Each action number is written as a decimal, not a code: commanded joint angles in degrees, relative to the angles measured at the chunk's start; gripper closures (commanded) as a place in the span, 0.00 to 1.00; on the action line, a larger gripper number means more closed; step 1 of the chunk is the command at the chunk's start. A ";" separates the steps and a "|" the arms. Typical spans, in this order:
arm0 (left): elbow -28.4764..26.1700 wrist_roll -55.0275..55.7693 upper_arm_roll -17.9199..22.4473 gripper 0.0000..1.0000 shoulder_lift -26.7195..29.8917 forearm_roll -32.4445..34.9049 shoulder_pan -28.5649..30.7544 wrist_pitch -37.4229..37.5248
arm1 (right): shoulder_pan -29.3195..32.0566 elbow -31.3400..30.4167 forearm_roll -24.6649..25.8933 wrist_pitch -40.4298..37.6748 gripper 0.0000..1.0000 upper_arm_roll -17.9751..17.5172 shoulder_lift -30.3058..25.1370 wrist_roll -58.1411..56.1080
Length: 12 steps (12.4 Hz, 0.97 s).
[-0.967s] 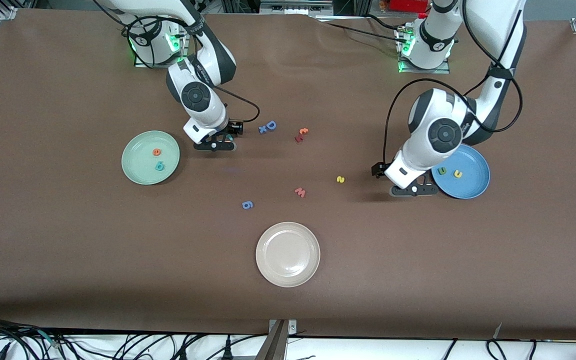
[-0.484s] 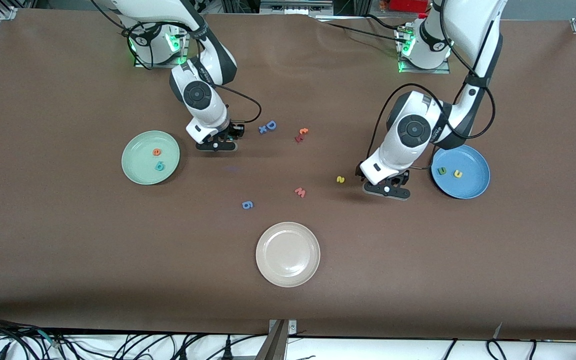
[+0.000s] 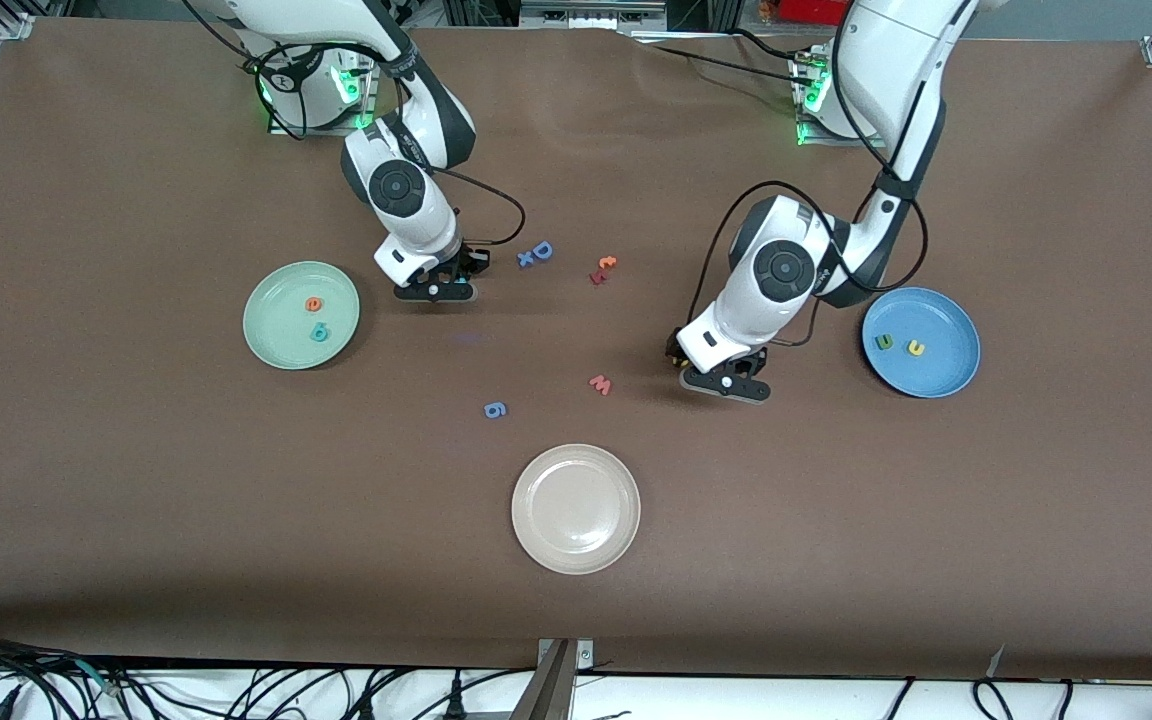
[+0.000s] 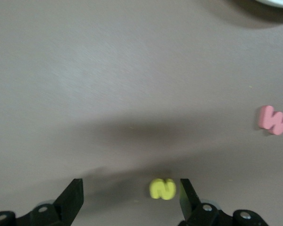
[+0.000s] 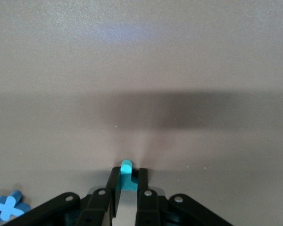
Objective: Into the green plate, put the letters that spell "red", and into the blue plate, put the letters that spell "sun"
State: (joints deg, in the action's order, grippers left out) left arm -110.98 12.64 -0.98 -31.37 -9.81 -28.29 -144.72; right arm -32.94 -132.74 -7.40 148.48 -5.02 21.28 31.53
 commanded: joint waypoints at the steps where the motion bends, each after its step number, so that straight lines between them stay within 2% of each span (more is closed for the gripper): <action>1: 1.29 4.48 0.54 0.10 -1.23 -2.32 -1.24 -0.39 | -0.64 -0.33 -0.34 1.11 0.98 0.28 0.08 0.55; 3: 1.38 9.40 0.54 0.14 -2.29 -1.88 -2.64 -0.48 | -0.55 -0.07 -0.34 0.67 0.98 0.63 -0.88 0.02; 6: 1.64 10.48 0.63 0.15 -2.90 -1.70 -3.18 -1.09 | -0.55 0.54 -0.25 -3.34 0.98 4.13 -4.74 -2.60; 8: 1.56 10.30 0.63 0.17 -2.99 -1.44 -3.18 -1.09 | -0.46 1.16 -0.16 -9.32 0.98 9.39 -7.90 -10.92; 10: 1.47 9.78 0.72 0.26 -3.34 -1.44 -3.18 -1.09 | -0.46 1.25 -0.16 -14.42 0.98 16.41 -10.28 -19.89; 12: 1.38 9.69 0.81 0.30 -3.78 -1.44 -3.18 -1.09 | -0.37 1.25 -0.16 -18.47 0.98 22.31 -11.61 -28.07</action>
State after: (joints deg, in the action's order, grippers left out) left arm -110.63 22.65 -0.80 -34.09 -10.35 -30.86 -145.71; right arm -32.92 -130.81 -7.36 133.39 13.04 11.65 9.60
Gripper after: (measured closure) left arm 0.273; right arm 0.824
